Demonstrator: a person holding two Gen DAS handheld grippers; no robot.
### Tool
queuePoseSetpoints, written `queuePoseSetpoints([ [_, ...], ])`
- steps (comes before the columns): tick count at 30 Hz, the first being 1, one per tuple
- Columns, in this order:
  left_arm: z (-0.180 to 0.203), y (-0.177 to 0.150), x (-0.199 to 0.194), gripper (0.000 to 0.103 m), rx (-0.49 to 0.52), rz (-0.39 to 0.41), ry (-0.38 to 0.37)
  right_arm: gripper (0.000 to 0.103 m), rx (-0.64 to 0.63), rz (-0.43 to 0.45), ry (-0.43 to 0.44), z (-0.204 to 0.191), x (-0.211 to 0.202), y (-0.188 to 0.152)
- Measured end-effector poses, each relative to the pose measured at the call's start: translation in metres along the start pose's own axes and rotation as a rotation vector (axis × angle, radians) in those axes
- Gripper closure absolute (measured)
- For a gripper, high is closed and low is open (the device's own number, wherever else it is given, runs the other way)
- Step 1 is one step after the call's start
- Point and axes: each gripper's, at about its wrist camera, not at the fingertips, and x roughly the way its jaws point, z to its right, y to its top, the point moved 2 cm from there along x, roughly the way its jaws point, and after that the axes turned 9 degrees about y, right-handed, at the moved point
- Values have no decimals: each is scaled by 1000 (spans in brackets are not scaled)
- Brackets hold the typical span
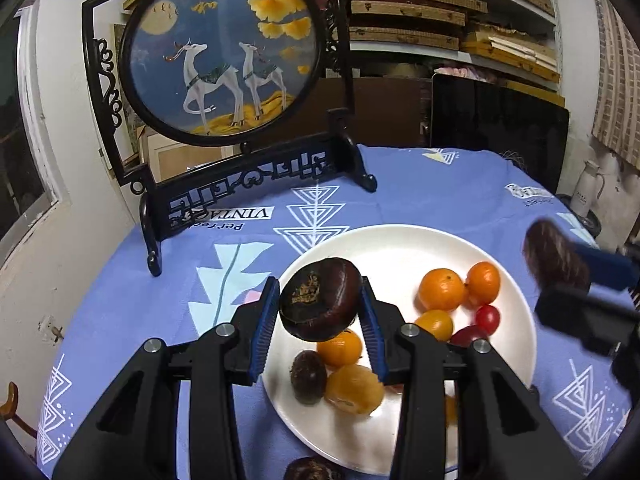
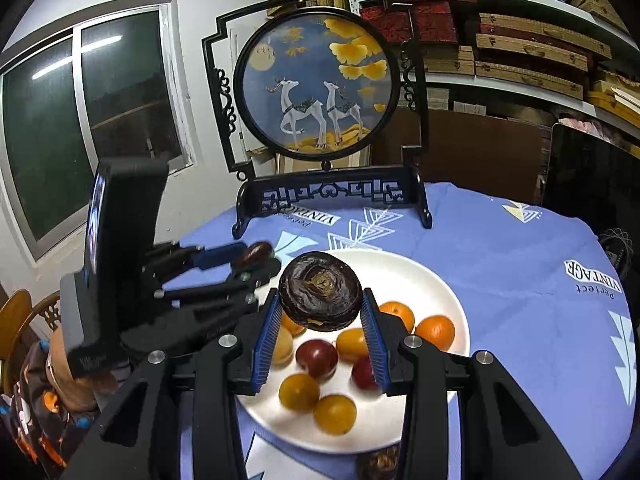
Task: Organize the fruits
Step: 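Carry both brown fruits onto the plate and release them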
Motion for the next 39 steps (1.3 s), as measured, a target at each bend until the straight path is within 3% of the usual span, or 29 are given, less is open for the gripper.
queuePoseSetpoints([
  [16,6,-5,-3,64,31,11,1,63,20,12,33,4,2,-5],
  [21,10,-6,1,64,30,6,-2,63,-11,-6,-87,9,16,-10],
  [25,16,-10,12,64,40,-23,5,63,8,-64,-111,20,38,-21],
  [29,22,-12,21,63,48,-42,11,62,32,-35,-130,29,48,-24],
  [30,22,-13,24,61,48,-45,17,48,38,-23,-135,32,48,-24],
  [32,20,-14,26,29,47,-40,46,32,61,-11,-180,41,47,-27],
  [39,11,-13,20,24,20,-18,40,31,102,-21,-169,53,42,-29],
])
